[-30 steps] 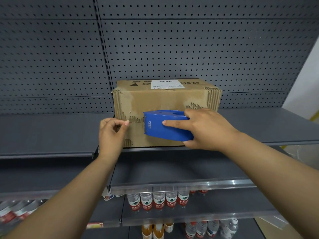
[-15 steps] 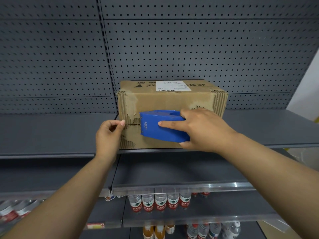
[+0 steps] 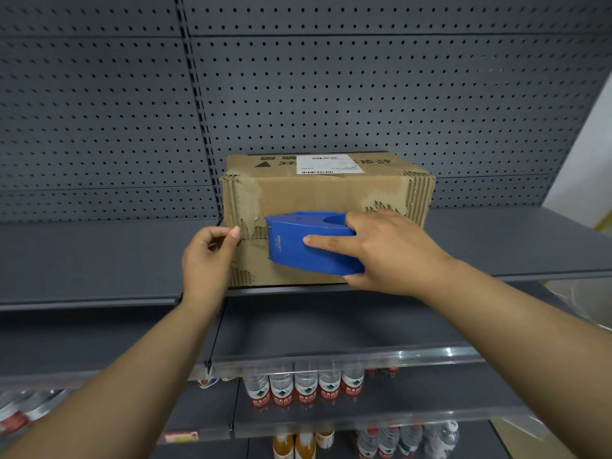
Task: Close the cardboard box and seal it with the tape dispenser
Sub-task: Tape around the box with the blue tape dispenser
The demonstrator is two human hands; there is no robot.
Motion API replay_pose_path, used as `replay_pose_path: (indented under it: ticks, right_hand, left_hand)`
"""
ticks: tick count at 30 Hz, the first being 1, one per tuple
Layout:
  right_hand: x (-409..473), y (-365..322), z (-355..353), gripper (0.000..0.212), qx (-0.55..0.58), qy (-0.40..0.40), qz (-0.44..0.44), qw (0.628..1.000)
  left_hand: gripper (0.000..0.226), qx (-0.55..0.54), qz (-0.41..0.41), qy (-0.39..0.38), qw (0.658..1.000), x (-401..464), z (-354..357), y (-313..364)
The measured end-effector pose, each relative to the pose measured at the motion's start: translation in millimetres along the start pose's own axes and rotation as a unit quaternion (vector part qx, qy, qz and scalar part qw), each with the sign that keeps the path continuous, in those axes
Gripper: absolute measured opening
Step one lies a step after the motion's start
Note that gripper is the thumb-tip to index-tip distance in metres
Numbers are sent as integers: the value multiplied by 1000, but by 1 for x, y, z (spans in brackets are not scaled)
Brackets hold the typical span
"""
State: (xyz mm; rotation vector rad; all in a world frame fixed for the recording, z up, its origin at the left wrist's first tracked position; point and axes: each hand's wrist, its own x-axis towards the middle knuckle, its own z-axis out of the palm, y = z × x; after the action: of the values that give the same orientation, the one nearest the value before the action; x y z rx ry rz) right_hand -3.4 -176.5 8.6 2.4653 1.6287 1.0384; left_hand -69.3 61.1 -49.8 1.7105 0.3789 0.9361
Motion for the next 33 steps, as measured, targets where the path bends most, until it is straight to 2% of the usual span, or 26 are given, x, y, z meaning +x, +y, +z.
replay_pose_path:
  ticks: [13,18,26,30,33]
  right_hand:
    - [-7,5,2,75,8,7,2,1000]
    - [-9,7,3,76,6,13,0,1000]
    - [-10,10,5,77,5,14,-3,1000]
    - [-11,11,3,78,-10,13,-10,1000]
    - [-13,12,1,77,-10,11,-13,1000]
  left_hand:
    - [32,104,63,16,992,-7,12,2]
    - [32,162,69,24,984,-10,15,6]
    - [25,175,77,53,980,-7,23,5]
    - [24,202,162,62,964,-4,24,2]
    - [38,236,254,26,938,1,24,-2]
